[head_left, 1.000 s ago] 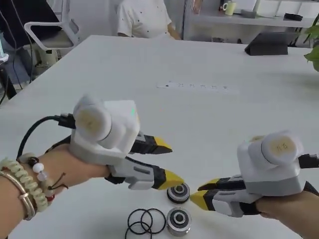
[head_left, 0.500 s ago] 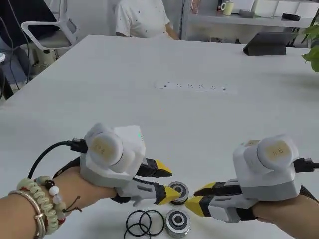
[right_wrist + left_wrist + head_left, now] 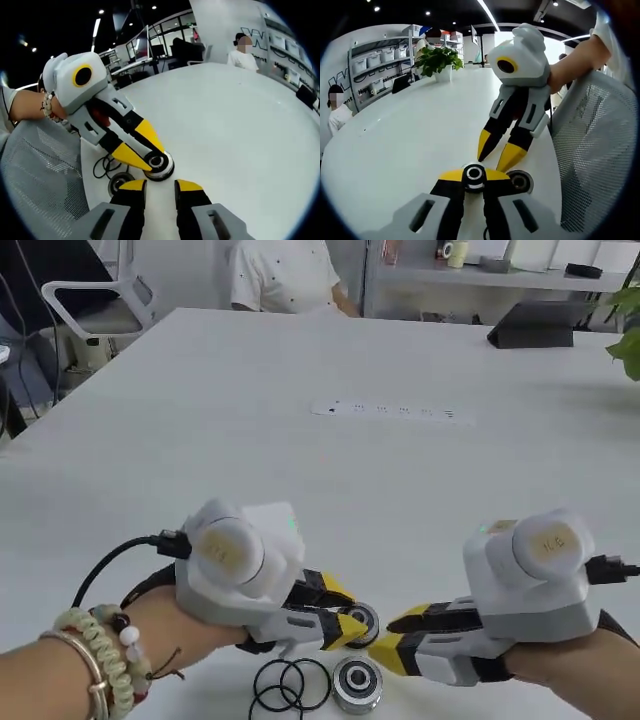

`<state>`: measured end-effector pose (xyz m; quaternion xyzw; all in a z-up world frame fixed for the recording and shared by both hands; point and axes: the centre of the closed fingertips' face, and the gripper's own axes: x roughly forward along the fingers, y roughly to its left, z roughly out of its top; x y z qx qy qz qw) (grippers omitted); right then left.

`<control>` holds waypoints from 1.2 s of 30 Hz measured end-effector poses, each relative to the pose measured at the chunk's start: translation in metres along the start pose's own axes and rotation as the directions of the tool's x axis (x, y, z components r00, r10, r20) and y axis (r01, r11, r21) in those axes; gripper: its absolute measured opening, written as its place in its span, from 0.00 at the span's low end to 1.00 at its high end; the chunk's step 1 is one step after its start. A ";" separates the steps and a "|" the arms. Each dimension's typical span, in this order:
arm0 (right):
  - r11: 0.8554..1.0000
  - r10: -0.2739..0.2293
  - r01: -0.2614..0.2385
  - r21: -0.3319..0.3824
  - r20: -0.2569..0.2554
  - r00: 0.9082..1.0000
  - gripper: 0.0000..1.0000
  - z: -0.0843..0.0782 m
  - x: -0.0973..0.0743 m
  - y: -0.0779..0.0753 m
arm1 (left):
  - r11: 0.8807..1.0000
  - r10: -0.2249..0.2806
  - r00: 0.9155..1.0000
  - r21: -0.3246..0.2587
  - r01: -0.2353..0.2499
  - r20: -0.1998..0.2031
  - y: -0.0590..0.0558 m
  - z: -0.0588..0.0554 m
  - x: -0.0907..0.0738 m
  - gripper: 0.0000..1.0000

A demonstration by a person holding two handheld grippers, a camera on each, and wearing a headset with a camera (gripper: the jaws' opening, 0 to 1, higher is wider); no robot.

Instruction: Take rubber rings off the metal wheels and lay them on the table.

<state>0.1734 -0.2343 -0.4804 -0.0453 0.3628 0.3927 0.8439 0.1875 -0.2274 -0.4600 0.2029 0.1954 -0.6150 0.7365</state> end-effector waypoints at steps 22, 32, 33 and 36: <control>0.991 0.002 0.001 -0.137 0.022 1.000 0.11 0.003 0.003 0.003 | 1.000 0.007 1.000 -0.020 -0.007 0.003 -0.001 0.000 0.001 0.08; 0.985 -0.025 0.025 -0.168 0.006 1.000 0.00 0.002 0.002 -0.002 | 1.000 0.006 1.000 -0.031 -0.006 0.006 -0.001 -0.001 0.001 0.07; 0.984 -0.026 0.026 -0.174 0.005 1.000 0.00 0.002 0.002 -0.002 | 1.000 0.006 1.000 -0.030 -0.006 0.006 -0.001 -0.001 0.001 0.07; 0.985 -0.037 0.036 -0.171 -0.003 0.999 0.00 0.002 0.002 -0.003 | 1.000 0.007 1.000 -0.025 -0.007 0.004 -0.001 -0.001 0.001 0.07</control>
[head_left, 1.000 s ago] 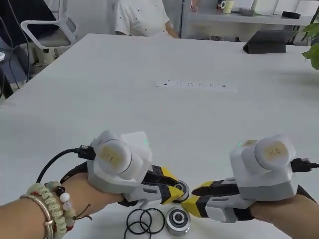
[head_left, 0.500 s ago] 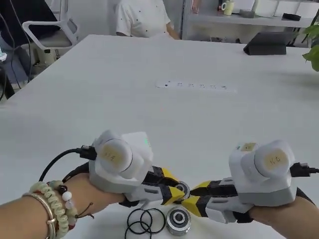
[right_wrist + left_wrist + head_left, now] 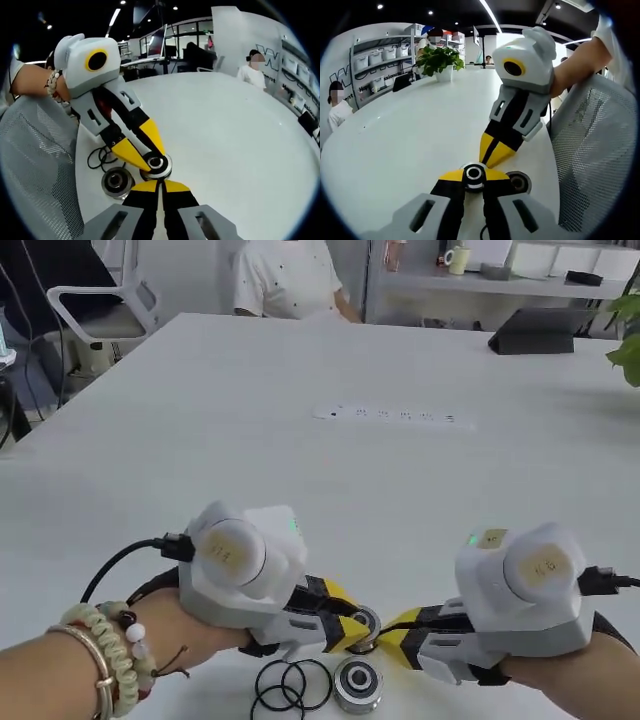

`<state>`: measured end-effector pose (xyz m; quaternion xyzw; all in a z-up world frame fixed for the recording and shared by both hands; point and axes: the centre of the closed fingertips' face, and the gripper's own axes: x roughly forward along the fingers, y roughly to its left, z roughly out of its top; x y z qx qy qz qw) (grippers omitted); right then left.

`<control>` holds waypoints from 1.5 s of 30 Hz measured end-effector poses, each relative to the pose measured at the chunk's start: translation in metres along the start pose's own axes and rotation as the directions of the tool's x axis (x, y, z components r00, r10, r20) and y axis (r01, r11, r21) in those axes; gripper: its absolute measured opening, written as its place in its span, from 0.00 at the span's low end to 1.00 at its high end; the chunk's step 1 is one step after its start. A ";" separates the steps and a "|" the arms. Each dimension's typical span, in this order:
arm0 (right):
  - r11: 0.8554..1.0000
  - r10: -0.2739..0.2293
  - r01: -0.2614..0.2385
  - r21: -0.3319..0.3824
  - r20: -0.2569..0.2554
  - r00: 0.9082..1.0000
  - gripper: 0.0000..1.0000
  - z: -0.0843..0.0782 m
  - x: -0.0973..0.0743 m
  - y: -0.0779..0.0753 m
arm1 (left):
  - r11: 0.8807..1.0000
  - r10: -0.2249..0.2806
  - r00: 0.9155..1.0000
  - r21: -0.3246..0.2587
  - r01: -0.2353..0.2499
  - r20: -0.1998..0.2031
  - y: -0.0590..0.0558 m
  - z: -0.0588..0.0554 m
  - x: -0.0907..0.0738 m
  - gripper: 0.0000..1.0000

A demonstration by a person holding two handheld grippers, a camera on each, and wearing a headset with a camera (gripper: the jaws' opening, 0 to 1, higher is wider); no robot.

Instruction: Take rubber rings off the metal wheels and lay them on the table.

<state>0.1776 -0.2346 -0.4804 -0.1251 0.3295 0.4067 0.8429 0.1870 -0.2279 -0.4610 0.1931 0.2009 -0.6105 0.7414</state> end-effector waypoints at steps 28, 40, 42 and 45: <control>0.971 -0.029 0.013 0.239 0.067 0.997 0.00 0.010 -0.006 -0.010 | 1.000 0.001 1.000 0.006 -0.001 0.001 0.001 -0.001 -0.001 0.07; 0.973 -0.032 0.017 0.230 0.062 0.998 0.00 0.016 -0.006 -0.006 | 1.000 0.007 1.000 0.021 -0.007 0.001 0.001 -0.001 -0.001 0.07; 0.972 -0.030 0.015 0.235 0.063 0.998 0.00 0.016 -0.006 -0.006 | 1.000 0.006 1.000 0.026 -0.006 0.002 0.001 0.000 0.000 0.07; 0.973 -0.028 0.013 0.229 0.063 0.998 0.00 0.017 -0.006 -0.005 | 1.000 0.005 1.000 0.027 -0.005 0.002 0.001 0.000 0.000 0.07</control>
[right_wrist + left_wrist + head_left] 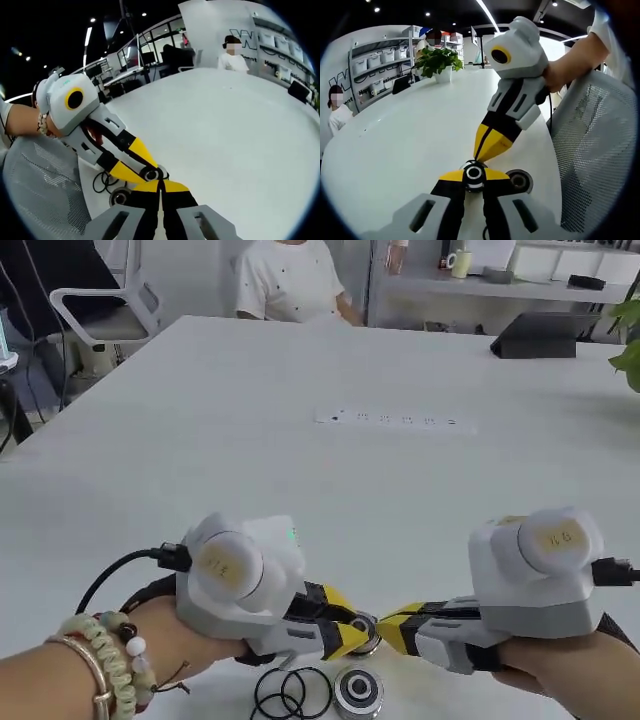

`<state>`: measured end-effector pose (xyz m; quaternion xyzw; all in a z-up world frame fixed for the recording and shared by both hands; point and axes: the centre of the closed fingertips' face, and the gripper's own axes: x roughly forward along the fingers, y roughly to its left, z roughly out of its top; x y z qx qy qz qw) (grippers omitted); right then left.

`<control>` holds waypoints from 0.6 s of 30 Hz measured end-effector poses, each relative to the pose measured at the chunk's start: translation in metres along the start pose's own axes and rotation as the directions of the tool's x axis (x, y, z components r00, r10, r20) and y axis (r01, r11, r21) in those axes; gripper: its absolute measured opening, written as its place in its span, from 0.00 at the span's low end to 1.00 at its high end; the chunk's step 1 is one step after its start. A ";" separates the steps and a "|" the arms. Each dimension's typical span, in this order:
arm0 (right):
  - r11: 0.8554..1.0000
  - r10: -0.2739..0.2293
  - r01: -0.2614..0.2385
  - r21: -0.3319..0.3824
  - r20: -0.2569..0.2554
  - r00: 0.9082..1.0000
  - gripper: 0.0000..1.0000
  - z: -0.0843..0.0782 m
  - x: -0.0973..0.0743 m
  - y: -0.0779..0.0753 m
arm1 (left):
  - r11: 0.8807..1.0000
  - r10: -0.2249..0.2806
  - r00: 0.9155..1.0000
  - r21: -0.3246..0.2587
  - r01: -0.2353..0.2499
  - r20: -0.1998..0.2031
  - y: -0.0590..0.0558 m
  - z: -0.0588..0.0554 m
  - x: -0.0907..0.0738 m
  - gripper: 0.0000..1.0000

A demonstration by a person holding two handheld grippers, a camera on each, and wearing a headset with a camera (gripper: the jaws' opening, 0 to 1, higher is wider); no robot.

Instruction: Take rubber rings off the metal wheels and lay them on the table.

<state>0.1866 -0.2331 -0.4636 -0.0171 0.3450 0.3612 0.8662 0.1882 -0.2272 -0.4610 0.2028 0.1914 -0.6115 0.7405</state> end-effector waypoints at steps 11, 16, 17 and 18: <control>1.000 0.010 -0.010 -0.017 0.003 1.000 0.00 0.003 0.000 0.004 | 1.000 0.001 1.000 -0.007 -0.001 0.003 0.000 0.000 0.000 0.07; 0.999 0.025 -0.024 -0.036 0.013 1.000 0.00 0.006 0.000 0.008 | 1.000 0.001 1.000 -0.009 -0.001 0.005 0.000 0.000 0.000 0.07; 0.999 0.031 -0.030 -0.040 0.015 0.999 0.00 0.007 0.000 0.010 | 1.000 0.001 1.000 -0.009 -0.001 0.005 0.000 0.000 0.000 0.07; 0.998 0.035 -0.034 -0.047 0.016 0.999 0.00 0.007 0.001 0.012 | 1.000 0.002 1.000 -0.010 -0.002 0.005 0.000 0.000 0.000 0.07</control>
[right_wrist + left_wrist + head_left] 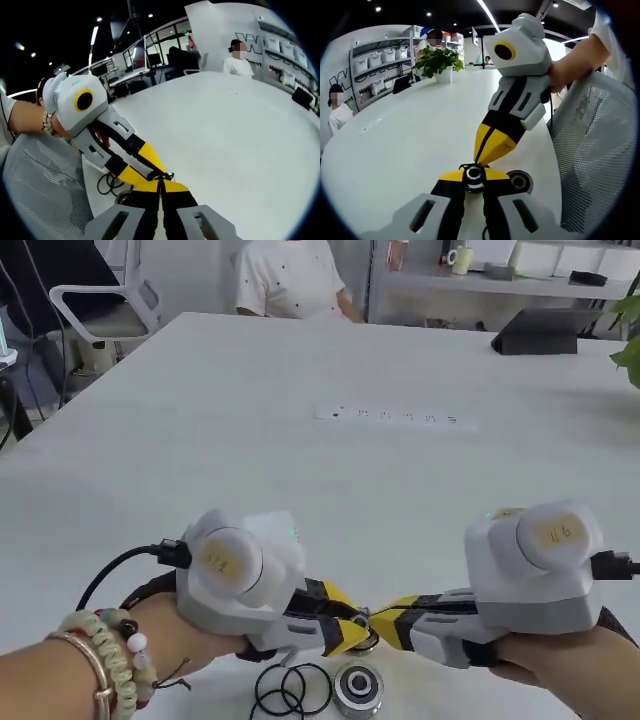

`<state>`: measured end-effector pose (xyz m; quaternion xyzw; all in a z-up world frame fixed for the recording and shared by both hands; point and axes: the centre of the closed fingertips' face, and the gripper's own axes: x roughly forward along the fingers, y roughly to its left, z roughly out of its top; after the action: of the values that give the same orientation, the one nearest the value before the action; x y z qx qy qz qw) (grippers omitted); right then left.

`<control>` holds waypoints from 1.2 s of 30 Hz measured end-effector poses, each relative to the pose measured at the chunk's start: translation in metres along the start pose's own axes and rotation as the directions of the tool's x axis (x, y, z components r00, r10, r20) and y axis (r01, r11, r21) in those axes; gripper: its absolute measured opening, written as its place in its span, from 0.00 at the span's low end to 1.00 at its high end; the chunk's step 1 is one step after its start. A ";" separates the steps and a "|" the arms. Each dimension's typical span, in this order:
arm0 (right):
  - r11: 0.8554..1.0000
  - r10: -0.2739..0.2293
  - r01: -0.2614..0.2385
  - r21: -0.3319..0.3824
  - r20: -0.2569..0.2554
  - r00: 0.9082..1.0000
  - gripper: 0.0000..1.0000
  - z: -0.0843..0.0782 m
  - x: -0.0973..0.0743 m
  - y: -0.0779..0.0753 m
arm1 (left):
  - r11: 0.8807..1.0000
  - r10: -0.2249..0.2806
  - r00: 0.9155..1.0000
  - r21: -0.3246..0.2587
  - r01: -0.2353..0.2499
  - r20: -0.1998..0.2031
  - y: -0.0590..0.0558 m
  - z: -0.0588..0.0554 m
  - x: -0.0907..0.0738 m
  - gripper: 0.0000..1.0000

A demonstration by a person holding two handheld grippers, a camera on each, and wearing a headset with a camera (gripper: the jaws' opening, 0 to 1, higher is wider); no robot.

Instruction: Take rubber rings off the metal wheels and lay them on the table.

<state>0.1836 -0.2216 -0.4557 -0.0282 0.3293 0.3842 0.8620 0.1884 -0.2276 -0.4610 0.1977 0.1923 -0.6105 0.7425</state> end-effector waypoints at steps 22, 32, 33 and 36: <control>0.999 -0.045 0.045 0.007 -0.003 0.999 0.00 -0.002 -0.002 -0.012 | 1.000 0.002 0.999 -0.009 -0.002 -0.037 0.008 0.010 -0.012 0.10; 0.999 -0.047 0.048 -0.020 0.015 0.999 0.00 0.004 -0.005 -0.010 | 1.000 0.016 0.999 -0.028 -0.014 0.045 0.022 0.046 -0.046 0.16; 0.999 -0.048 0.048 -0.023 0.016 0.999 0.00 0.004 -0.005 -0.011 | 1.000 0.016 0.999 -0.021 -0.015 0.048 0.023 0.049 -0.049 0.17; 0.998 -0.049 0.050 -0.028 0.020 0.999 0.00 0.006 -0.006 -0.011 | 1.000 0.021 0.998 -0.021 -0.020 0.066 0.026 0.058 -0.062 0.25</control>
<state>0.1912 -0.2310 -0.4501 -0.0450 0.3145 0.3679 0.8739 0.2057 -0.2021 -0.3779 0.1718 0.1716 -0.6070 0.7567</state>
